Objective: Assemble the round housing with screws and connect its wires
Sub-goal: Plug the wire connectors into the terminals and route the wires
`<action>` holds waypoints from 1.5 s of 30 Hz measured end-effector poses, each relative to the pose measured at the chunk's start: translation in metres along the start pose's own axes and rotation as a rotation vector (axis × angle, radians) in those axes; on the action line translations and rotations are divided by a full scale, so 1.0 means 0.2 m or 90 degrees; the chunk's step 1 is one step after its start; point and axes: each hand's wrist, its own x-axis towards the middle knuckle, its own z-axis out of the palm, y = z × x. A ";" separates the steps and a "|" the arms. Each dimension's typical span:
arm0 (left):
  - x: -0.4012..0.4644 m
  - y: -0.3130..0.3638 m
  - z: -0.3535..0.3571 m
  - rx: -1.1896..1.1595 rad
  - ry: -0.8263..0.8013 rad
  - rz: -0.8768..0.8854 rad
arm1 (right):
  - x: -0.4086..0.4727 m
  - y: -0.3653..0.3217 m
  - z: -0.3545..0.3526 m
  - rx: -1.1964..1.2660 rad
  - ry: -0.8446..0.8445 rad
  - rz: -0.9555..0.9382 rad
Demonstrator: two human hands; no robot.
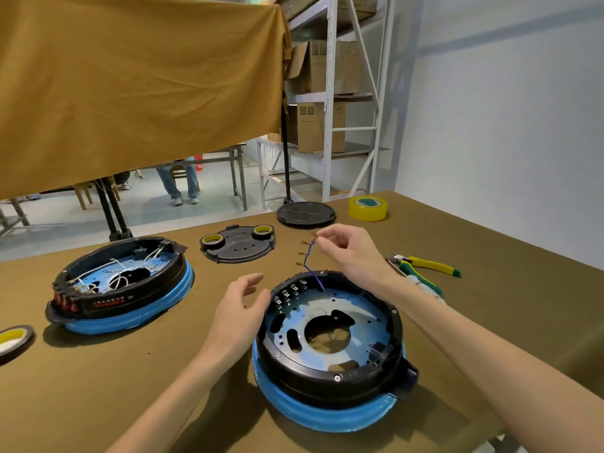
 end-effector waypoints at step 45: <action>0.06 -0.20 0.08 -0.057 -0.151 0.074 | 0.00 0.11 0.15 -0.197 -0.467 0.289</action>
